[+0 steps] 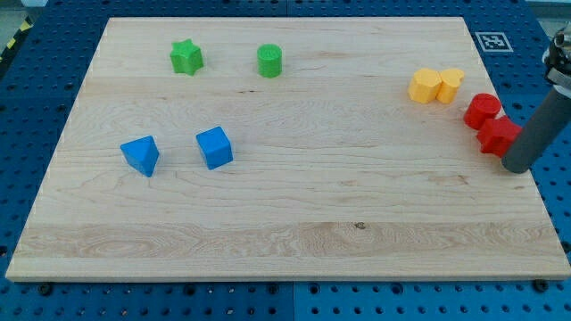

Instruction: Move the yellow hexagon bottom left to the yellow heart

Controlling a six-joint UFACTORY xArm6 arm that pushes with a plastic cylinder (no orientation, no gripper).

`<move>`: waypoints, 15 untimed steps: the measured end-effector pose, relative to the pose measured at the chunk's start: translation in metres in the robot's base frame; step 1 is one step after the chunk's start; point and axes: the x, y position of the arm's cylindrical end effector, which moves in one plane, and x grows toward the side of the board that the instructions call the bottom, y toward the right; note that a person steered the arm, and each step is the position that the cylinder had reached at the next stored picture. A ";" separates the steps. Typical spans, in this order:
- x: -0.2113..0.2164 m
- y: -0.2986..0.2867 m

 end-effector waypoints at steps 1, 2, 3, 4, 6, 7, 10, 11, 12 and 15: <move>0.000 -0.009; 0.004 -0.040; -0.019 -0.108; -0.083 -0.142; -0.191 -0.120; -0.201 -0.088; -0.136 -0.048; -0.136 -0.065; -0.156 -0.085; -0.122 -0.110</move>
